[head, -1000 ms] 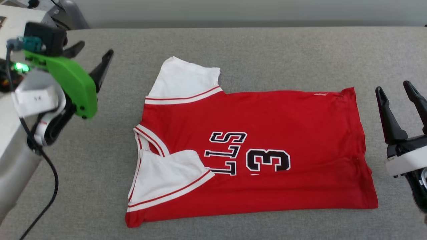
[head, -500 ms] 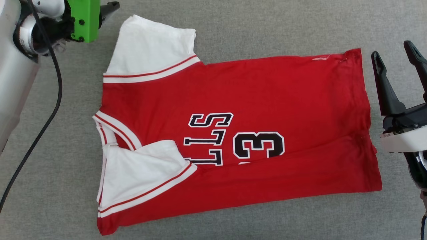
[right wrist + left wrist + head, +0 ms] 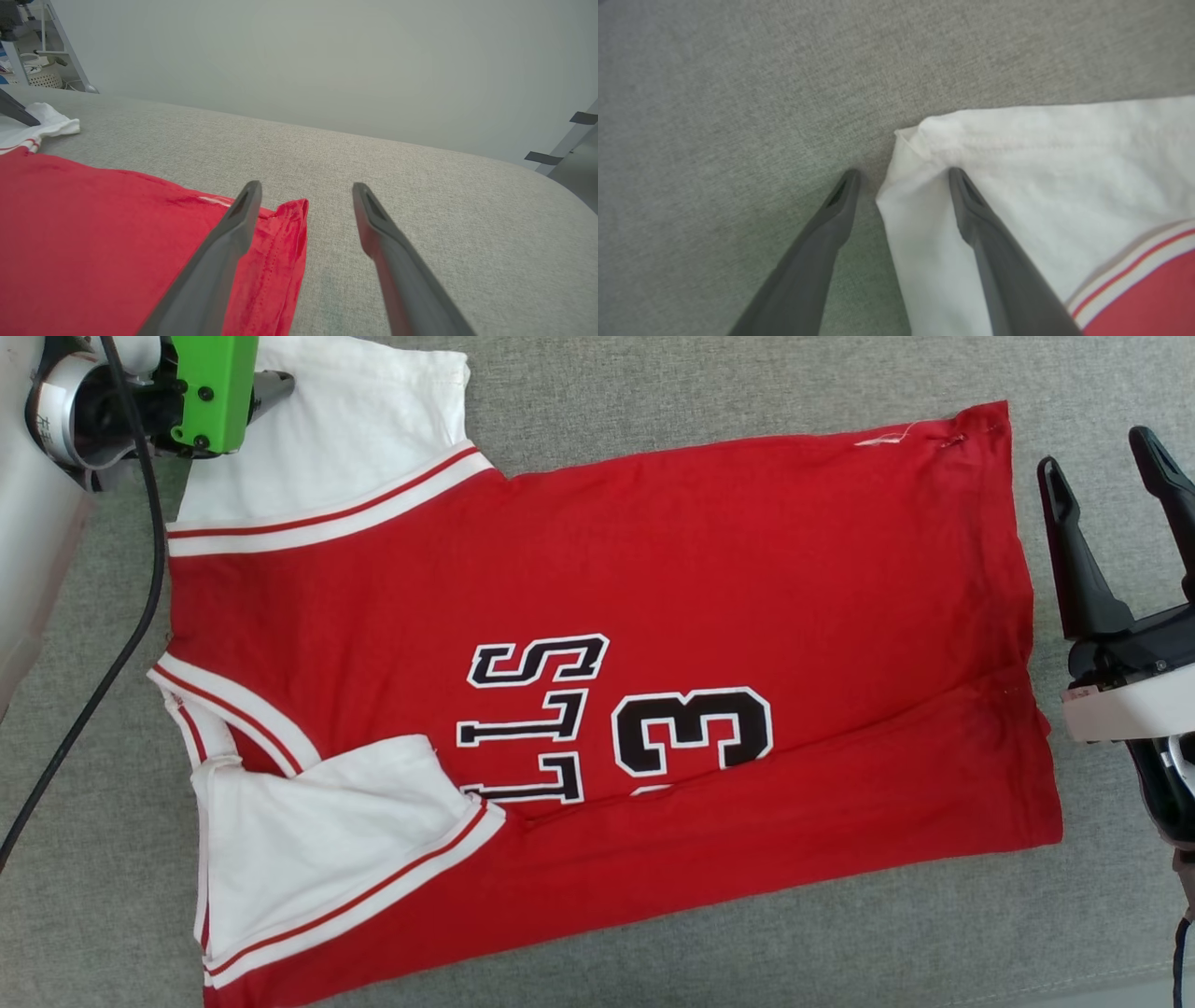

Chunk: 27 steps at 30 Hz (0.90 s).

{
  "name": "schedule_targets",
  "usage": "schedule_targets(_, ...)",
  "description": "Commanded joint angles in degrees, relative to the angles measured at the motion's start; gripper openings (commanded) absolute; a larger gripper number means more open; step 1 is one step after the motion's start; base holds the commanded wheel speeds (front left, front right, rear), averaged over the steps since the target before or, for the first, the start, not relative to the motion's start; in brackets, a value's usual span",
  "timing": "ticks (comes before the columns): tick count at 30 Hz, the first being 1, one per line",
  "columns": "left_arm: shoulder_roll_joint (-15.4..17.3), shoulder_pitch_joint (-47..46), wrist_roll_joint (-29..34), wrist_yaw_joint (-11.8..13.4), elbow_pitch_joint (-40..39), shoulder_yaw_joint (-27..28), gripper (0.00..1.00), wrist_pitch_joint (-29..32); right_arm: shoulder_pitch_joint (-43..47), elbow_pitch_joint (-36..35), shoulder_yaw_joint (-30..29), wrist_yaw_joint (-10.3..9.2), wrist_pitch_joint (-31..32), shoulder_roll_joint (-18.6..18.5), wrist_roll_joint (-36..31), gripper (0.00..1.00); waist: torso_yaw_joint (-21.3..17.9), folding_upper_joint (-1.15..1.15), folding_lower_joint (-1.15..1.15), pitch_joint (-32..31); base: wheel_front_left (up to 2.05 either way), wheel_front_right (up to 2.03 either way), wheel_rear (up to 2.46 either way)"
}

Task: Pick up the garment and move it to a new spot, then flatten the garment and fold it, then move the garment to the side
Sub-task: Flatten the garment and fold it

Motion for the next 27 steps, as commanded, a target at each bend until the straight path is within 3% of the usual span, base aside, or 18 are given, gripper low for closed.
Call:
schedule_targets(1, -0.7, 2.0, -0.4, -0.5, 1.3, -1.4, 0.0, 0.4, -1.3, 0.3, -0.1, -0.04, -0.5, -0.1, 0.5, 1.0, 0.1, 0.0, -0.01, -0.1, 0.0, 0.0, 0.0)
schedule_targets(6, -0.7, 2.3, -0.3, -0.8, 1.5, -2.0, 0.0, -2.6, -2.6, 0.5, -0.7, -0.04, -0.6, -1.0, 0.6, 1.0, 1.0, 0.0, -0.01, -1.6, 0.0, 0.0, 0.0)
schedule_targets(12, -0.6, 2.4, 0.5, -1.1, -0.9, -3.1, 0.0, -9.0, -6.7, 1.4, 0.5, -0.04, 2.4, -6.3, 2.3, 1.0, 2.9, 0.0, -0.01, -5.3, 0.0, 0.0, 0.0)
schedule_targets(16, -0.4, 4.2, 0.6, -1.1, -5.2, -5.3, 0.0, -13.9, -10.6, 1.6, 3.8, -0.04, 11.6, -12.0, 6.2, 1.0, 4.9, 0.0, -0.01, -7.8, 0.0, 0.0, 0.0)
schedule_targets(21, -0.1, 6.5, 0.1, -1.1, -9.6, -6.9, 0.0, -18.7, -14.9, 2.0, 10.9, -0.04, 28.4, -18.7, 13.7, 1.0, 7.2, 0.0, -0.01, -9.5, 0.0, 0.0, 0.0)
schedule_targets(27, -0.4, 7.3, 0.8, -1.1, -13.4, -8.3, 0.0, -22.0, -19.6, 6.8, 18.1, -0.04, 47.1, -22.7, 23.0, 1.0, 9.6, 0.0, -0.01, -9.2, 0.0, 0.0, 0.0)
